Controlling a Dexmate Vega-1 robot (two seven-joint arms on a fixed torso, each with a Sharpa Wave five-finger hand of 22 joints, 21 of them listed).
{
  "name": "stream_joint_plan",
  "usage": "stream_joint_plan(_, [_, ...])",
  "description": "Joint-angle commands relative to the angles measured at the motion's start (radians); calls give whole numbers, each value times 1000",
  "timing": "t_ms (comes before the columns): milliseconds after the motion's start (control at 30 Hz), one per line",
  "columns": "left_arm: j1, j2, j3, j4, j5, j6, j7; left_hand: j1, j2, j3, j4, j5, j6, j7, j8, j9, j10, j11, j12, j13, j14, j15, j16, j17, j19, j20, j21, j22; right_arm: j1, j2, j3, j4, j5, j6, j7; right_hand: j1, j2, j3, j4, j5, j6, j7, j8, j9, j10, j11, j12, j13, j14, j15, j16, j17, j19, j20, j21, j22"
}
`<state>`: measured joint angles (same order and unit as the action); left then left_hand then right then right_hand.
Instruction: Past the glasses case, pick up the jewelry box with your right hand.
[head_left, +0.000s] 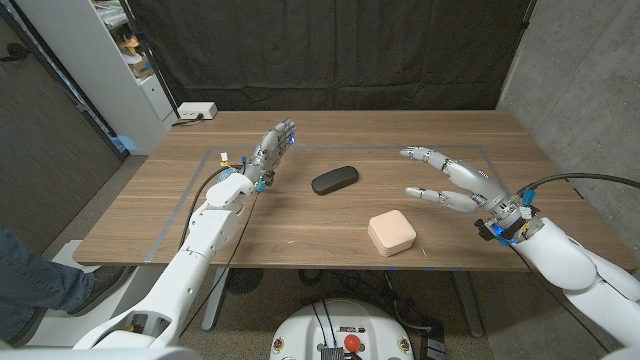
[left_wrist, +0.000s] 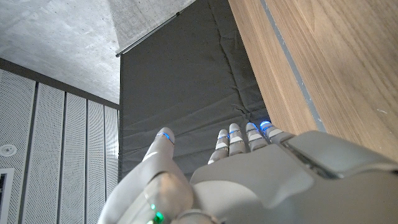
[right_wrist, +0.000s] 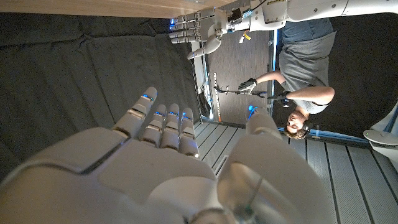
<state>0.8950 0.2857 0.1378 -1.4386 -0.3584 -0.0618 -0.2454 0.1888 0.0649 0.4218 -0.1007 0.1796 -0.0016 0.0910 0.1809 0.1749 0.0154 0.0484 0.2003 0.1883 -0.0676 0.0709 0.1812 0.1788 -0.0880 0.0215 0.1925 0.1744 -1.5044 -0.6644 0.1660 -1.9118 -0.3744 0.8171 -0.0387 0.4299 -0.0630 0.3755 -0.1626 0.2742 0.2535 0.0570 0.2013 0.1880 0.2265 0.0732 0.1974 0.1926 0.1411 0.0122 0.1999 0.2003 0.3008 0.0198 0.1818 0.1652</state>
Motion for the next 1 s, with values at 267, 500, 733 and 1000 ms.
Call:
stream_joint_plan(267, [16, 8, -8, -19, -2, 6, 1, 5, 13, 1, -5, 1, 1, 1, 6, 3, -3, 5, 9, 5, -2, 2, 6, 2, -6, -1, 4, 4, -30, -5, 30, -48, -124, -19, -19, 21, -4, 6, -3, 15, -8, -3, -3, 6, -5, -1, -2, 3, -12, -1, -3, 0, -4, 6, 2, 2])
stream_joint_plan(500, [15, 5, -6, -10, -4, 2, -3, 5, 15, 2, -6, 1, 0, 2, 5, 3, -4, 10, 9, 5, -2, 4, 6, 2, -6, 1, 4, 4, -37, -16, 33, -67, -157, -33, -15, 27, -7, 6, -4, 19, -11, -7, -4, 6, -11, -2, -4, 3, -14, -2, -3, 0, -7, 7, 2, 2])
stream_joint_plan(733, [18, 5, -8, -10, -4, 2, -2, 7, 18, 3, -6, 1, 0, 3, 5, 3, -4, 3, 9, 5, -2, 5, 6, 2, -6, 2, 4, 4, -47, -29, 35, -88, -179, -60, -7, 33, -11, 7, -4, 23, -19, -10, -6, 6, -18, -6, -6, 3, -17, -1, -3, 0, -8, 12, 2, 2])
stream_joint_plan(1000, [25, 6, -7, -21, -2, 3, 2, 8, 23, 5, -5, 1, 1, 5, 6, 3, -3, 10, 9, 5, -2, 8, 6, 2, -7, 6, 4, 4, -60, -49, 42, -106, -201, -75, 0, 43, -16, 9, -3, 29, -21, -14, -5, 6, -22, -15, -6, 3, -19, 0, -3, 1, 0, 35, 6, 2])
